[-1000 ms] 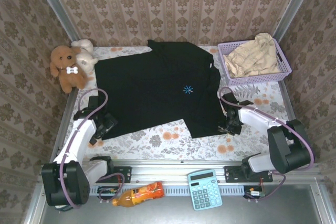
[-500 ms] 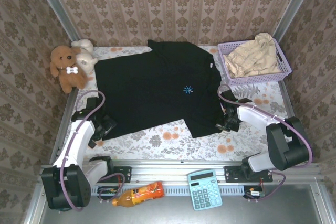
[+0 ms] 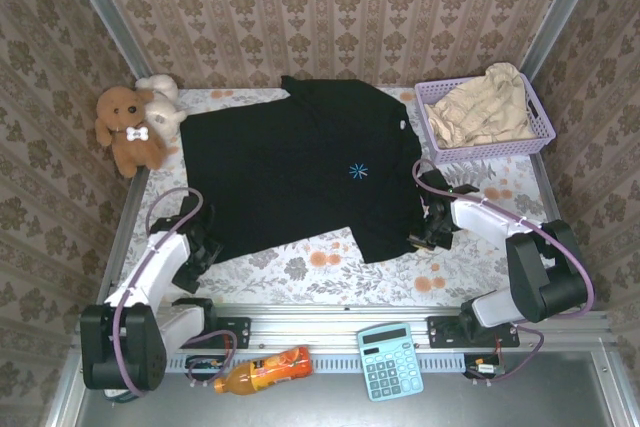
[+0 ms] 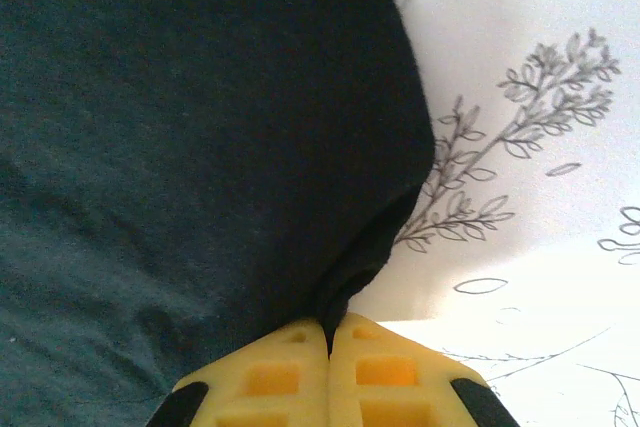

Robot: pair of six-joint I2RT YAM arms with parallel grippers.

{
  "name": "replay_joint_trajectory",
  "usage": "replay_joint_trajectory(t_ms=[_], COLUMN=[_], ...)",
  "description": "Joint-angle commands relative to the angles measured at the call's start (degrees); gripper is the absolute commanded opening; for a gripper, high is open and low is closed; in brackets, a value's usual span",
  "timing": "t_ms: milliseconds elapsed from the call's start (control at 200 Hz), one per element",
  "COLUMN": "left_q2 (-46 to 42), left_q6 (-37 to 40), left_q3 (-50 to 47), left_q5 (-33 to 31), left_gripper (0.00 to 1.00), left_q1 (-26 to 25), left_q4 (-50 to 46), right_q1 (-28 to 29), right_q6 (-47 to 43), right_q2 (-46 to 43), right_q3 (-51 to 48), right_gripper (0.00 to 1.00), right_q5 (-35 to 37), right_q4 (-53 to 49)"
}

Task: Fold and stack the mixed laundry pile

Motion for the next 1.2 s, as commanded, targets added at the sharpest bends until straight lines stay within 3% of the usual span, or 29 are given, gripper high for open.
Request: replay_joint_trajectory(t_ms=[0, 215, 405, 530, 715, 965, 1085, 1195], left_q2=[2.76, 11.38, 13.68, 12.40, 5.88, -13.64, -20.58, -19.28], left_q6=[-2.24, -0.88, 1.08, 1.86, 2.36, -0.16, 0.11, 3.38], left_q3=[0.72, 0.09, 0.50, -0.22, 0.02, -2.66, -2.25, 1.31], left_q5=[-3.55, -2.51, -4.20, -3.23, -2.63, -3.29, -4.57, -5.07], left_gripper=[0.79, 0.66, 0.31, 0.00, 0.00, 0.00, 0.00, 0.00], left_q1=[-0.21, -0.11, -1.18, -1.00, -2.30, -4.43, -4.16, -2.19], left_q4=[2.65, 12.57, 14.83, 14.20, 5.26, -9.99, -11.87, -8.85], right_q1=[0.17, -0.69, -0.79, -0.88, -0.83, 0.28, 0.32, -0.24], right_q6=[-1.49, -3.32, -3.86, -4.67, -3.53, 2.42, 3.35, 1.21], right_q2=[1.53, 1.21, 0.37, -0.76, -4.70, -17.46, -21.55, -17.96], right_q3=[1.94, 1.69, 0.64, 0.54, -0.72, -4.88, -3.33, 3.76], right_gripper=[0.00, 0.00, 0.00, 0.00, 0.00, 0.00, 0.00, 0.00], right_q5=[-2.17, -1.93, -2.60, -1.66, -0.67, -1.02, -2.44, -2.63], right_q4=[-1.02, -1.58, -1.68, -2.87, -5.88, -13.32, -13.81, -12.71])
